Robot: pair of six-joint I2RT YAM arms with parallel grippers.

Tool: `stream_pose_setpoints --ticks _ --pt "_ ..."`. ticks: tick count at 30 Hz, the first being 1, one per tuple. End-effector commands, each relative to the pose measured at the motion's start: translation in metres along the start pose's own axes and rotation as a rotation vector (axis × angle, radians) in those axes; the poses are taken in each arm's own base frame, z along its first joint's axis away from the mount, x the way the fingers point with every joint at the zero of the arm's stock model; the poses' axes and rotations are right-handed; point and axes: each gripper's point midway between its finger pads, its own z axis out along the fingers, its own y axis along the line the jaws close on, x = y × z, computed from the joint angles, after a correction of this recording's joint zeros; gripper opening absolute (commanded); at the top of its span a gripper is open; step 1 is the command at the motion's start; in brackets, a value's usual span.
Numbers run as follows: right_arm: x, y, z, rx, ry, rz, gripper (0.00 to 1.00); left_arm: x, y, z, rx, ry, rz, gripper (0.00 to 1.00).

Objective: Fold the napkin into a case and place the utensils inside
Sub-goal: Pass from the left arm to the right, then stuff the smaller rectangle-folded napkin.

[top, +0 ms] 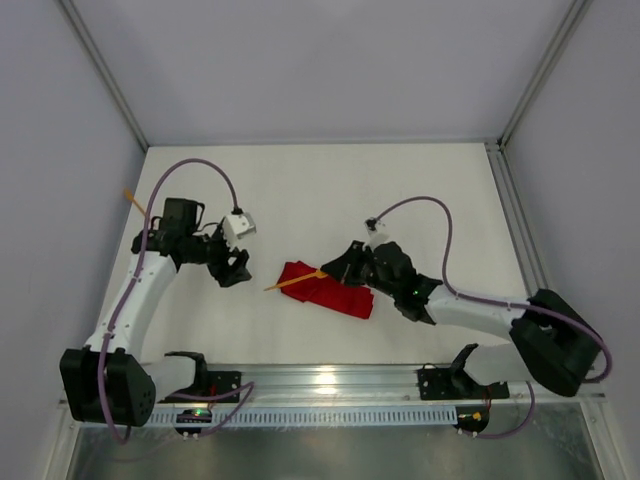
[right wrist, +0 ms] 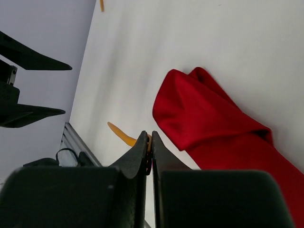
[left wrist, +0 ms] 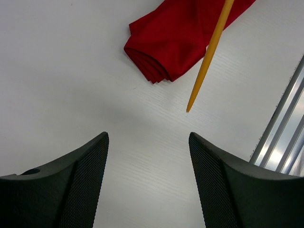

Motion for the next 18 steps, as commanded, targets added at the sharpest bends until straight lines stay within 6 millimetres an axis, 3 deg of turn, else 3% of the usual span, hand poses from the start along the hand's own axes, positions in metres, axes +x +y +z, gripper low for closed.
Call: stream_pose_setpoints --ticks 1,2,4,5,6,7,9,13,18 --pt "-0.018 -0.041 -0.039 0.19 -0.184 0.118 0.03 -0.034 0.019 0.001 -0.044 -0.111 -0.031 0.7" --pt "-0.027 -0.039 -0.056 0.183 -0.239 0.146 0.03 -0.034 0.022 0.004 -0.049 -0.105 -0.053 0.68" --pt "-0.014 -0.081 -0.081 0.322 -0.292 0.215 0.03 -0.027 0.034 0.014 -0.074 -0.063 -0.101 0.66" --pt "-0.024 -0.077 -0.096 0.297 -0.354 0.247 0.03 -0.023 0.037 0.02 -0.092 -0.031 -0.124 0.65" --pt "-0.021 -0.096 -0.107 0.37 -0.387 0.262 0.03 -0.021 0.038 0.025 -0.1 -0.012 -0.131 0.65" --pt "-0.015 -0.109 -0.115 0.401 -0.398 0.277 0.03 -0.019 0.038 0.031 -0.1 0.006 -0.139 0.64" --pt "-0.016 -0.115 -0.126 0.41 -0.441 0.316 0.03 -0.018 0.036 0.049 -0.091 0.044 -0.142 0.63" --pt "-0.007 -0.138 -0.133 0.499 -0.454 0.314 0.03 -0.017 0.024 0.08 -0.054 0.111 -0.116 0.57" --pt "-0.007 -0.145 -0.128 0.506 -0.48 0.328 0.03 -0.016 0.024 0.104 -0.014 0.144 -0.155 0.5"
